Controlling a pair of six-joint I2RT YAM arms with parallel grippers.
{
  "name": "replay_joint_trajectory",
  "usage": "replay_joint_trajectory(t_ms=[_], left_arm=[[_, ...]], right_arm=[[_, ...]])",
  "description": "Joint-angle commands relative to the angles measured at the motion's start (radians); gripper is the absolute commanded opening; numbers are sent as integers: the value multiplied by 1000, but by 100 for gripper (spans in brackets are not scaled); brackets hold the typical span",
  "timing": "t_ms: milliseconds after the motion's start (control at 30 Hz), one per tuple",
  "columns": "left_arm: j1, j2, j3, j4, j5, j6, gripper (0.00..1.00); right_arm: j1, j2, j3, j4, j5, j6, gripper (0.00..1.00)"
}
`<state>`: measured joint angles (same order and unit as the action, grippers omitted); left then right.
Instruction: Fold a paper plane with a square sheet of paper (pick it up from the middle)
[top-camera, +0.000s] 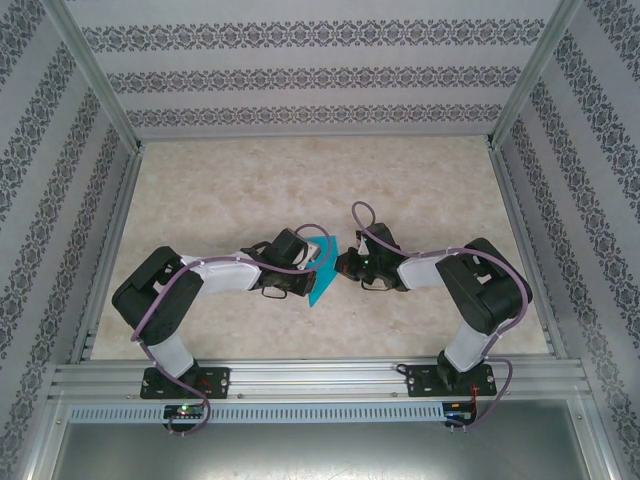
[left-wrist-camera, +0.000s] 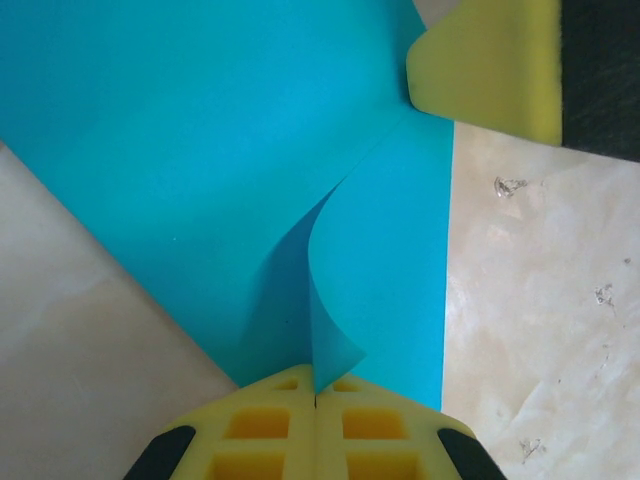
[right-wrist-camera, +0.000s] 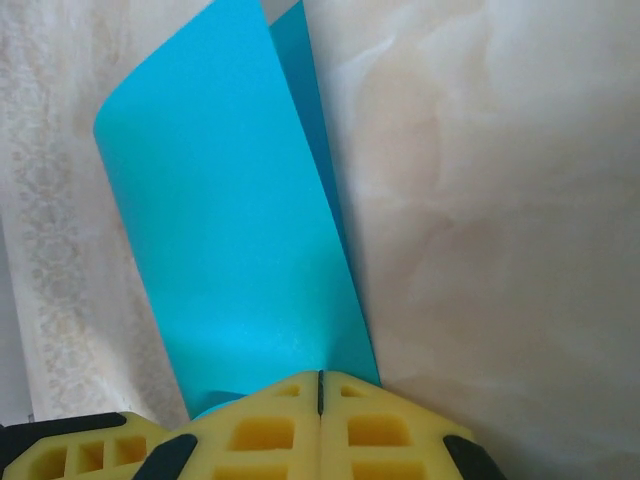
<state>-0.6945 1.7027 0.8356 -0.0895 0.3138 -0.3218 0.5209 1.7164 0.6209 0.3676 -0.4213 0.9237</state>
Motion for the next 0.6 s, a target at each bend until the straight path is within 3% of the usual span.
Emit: replay_joint_trajectory(t_ms=[0, 100, 233, 367, 567], left_arm=[[-11, 18, 9, -46, -1, 18, 3], [-11, 17, 9, -46, 0, 18, 3], [-12, 7, 7, -46, -2, 14, 4], [-11, -13, 23, -53, -2, 9, 9], [-12, -69, 67, -83, -27, -13, 23]], right_arm=[[-2, 18, -16, 0, -7, 1, 0], [-3, -46, -5, -41, -1, -4, 0], [-11, -155, 1, -167, 51, -47, 10], [-25, -184, -17, -177, 33, -51, 13], [-22, -177, -36, -137, 10, -29, 15]])
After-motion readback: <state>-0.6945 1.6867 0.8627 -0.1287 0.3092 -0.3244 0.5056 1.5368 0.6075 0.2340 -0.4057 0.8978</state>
